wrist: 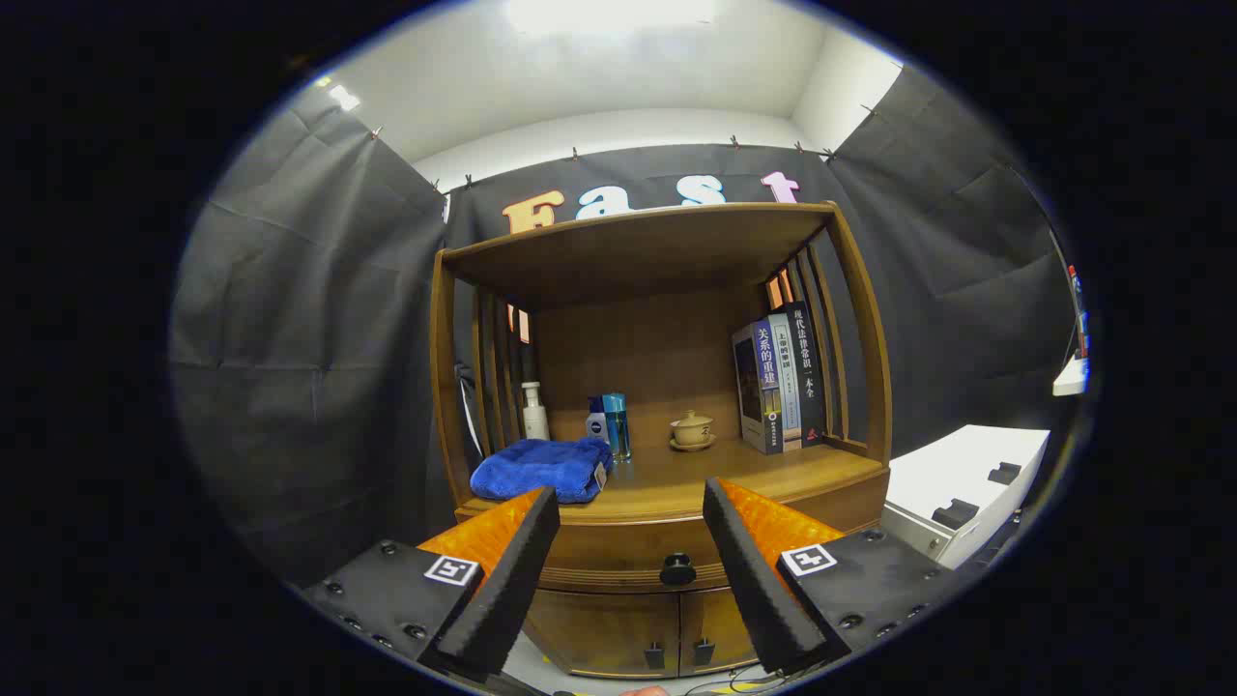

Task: Pull open the drawer, take out the items inside it, and place them on the countertop above the cabinet.

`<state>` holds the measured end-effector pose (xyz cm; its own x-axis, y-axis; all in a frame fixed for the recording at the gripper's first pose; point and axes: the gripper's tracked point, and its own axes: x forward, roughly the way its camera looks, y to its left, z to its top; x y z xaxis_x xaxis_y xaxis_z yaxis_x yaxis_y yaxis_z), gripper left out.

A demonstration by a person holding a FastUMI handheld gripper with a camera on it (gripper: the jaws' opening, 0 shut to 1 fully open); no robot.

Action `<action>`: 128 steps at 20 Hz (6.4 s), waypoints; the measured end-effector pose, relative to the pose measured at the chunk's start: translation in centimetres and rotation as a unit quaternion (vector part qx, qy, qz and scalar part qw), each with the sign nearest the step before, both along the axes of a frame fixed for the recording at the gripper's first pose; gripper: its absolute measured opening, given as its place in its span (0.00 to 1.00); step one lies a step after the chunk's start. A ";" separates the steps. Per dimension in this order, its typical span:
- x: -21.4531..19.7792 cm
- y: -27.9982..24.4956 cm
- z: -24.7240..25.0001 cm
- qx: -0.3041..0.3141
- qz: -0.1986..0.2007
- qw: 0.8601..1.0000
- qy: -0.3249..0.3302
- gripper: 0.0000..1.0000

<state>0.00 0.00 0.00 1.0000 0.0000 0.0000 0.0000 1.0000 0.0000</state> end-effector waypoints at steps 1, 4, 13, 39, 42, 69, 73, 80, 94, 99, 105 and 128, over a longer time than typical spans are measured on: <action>0.0 0.0 0.0 0.000 0.000 1.000 0.000 0.98; -0.1 0.0 -0.1 -0.001 0.001 1.000 -0.001 0.98; -0.2 -0.2 0.1 -0.005 0.000 1.000 -0.006 0.98; 13.4 -6.6 -20.9 -0.032 -0.050 0.987 0.150 0.78; 14.1 -7.1 -21.6 -0.014 -0.057 0.986 0.154 0.58; -4.5 -5.2 -19.0 -0.011 -0.024 0.980 0.198 0.38; -5.9 -5.3 -19.2 -0.009 -0.025 0.977 0.210 0.38; -6.5 -5.6 -19.9 -0.017 -0.028 0.975 0.220 0.42; 0.2 -4.1 2.1 -0.007 0.006 0.996 0.087 0.96; 11.0 -6.2 -2.7 -0.019 -0.026 0.965 0.261 0.97; 10.9 -5.5 -16.6 -0.008 -0.024 0.887 0.461 0.99; 7.6 -6.3 -18.1 0.042 -0.010 0.851 0.524 0.46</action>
